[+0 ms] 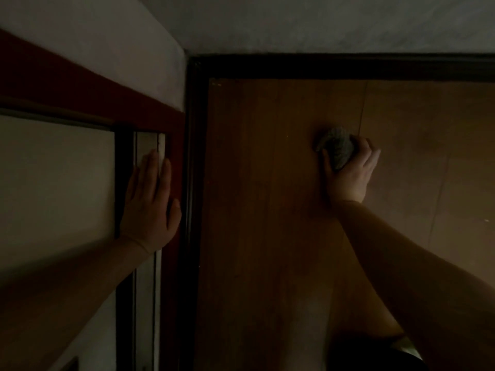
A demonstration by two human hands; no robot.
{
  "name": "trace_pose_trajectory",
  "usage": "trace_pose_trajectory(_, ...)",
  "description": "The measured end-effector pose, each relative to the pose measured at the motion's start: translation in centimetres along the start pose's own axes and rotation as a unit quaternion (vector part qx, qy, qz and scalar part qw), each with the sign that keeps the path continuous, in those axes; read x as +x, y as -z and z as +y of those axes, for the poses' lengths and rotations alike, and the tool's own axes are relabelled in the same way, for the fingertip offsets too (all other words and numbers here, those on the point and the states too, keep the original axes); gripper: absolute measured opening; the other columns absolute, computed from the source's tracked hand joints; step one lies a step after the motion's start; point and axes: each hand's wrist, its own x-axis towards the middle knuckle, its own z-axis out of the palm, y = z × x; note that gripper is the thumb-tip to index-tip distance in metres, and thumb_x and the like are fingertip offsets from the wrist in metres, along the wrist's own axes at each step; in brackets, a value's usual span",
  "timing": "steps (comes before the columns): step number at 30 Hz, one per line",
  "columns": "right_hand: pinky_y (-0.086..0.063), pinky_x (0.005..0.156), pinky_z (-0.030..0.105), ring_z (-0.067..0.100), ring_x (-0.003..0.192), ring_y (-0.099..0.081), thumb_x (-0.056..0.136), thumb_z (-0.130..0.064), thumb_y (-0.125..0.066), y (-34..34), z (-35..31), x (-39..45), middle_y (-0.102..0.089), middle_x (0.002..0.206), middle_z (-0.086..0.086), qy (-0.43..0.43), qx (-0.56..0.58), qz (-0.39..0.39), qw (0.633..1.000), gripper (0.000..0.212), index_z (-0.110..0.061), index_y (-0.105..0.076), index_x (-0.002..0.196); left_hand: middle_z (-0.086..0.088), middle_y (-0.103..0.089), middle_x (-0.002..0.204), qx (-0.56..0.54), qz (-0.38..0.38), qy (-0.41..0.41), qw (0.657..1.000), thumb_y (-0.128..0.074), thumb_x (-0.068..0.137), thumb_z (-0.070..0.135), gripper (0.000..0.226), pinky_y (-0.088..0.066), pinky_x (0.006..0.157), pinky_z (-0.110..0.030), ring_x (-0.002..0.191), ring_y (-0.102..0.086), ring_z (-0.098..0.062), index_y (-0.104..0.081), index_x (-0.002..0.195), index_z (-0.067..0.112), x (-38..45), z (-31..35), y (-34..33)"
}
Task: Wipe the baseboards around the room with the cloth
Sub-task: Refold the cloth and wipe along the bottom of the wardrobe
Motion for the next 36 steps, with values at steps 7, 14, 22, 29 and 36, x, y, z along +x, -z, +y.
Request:
trace_pose_trajectory(7,-0.038,0.108,0.043,0.036,0.127,-0.044,0.089,-0.039,-0.074,0.4,0.1,0.4,-0.043,0.135,0.024,-0.001,0.007,-0.032,0.999,0.07,0.002,-0.044,0.137,-0.02,-0.002,0.165,-0.011,0.003,-0.001,1.0,-0.034,0.097,0.031,0.071,-0.008,0.125,-0.049,0.154,-0.002,-0.035,-0.011,0.158,0.003,-0.2,-0.1,-0.3)
trace_pose_trajectory(14,-0.039,0.11,0.049,0.029,0.129,-0.04,0.084,-0.035,-0.078,2.8,-0.4,0.9,-0.041,0.138,0.013,-0.04,0.03,-0.129,0.99,0.077,-0.012,-0.038,0.145,-0.019,-0.001,0.165,-0.017,-0.011,0.008,1.0,-0.032,0.098,0.031,0.069,-0.012,0.123,-0.053,0.154,-0.002,-0.034,-0.012,0.157,0.002,0.2,0.5,0.3)
trace_pose_trajectory(22,-0.037,0.101,0.036,0.018,0.117,-0.04,0.087,-0.03,-0.076,3.0,2.2,1.3,-0.048,0.128,0.011,0.036,0.054,-0.152,0.986,0.067,-0.009,-0.043,0.141,-0.014,-0.004,0.167,0.008,-0.014,0.024,1.0,-0.028,0.1,0.033,0.066,-0.018,0.121,-0.053,0.154,-0.006,-0.03,-0.015,0.157,0.003,0.3,0.3,0.3)
trace_pose_trajectory(29,-0.031,0.1,0.03,0.023,0.117,-0.044,0.085,-0.028,-0.078,2.5,3.0,1.7,-0.05,0.125,0.01,0.068,0.087,-0.16,0.981,0.063,-0.009,-0.048,0.137,-0.008,-0.005,0.167,0.059,0.031,-0.034,0.997,-0.024,0.104,0.042,0.067,-0.006,0.125,-0.044,0.153,-0.012,-0.026,-0.007,0.159,0.008,2.9,5.0,1.6)
trace_pose_trajectory(36,-0.034,0.093,0.026,0.022,0.115,-0.05,0.078,-0.025,-0.084,4.1,2.6,3.6,-0.046,0.114,-0.004,0.034,0.107,-0.219,0.969,0.061,-0.015,-0.053,0.13,-0.007,-0.013,0.166,0.139,0.135,-0.249,0.949,-0.041,0.1,0.032,0.068,-0.001,0.124,-0.045,0.154,-0.008,-0.021,-0.011,0.159,0.013,20.0,21.2,8.7)
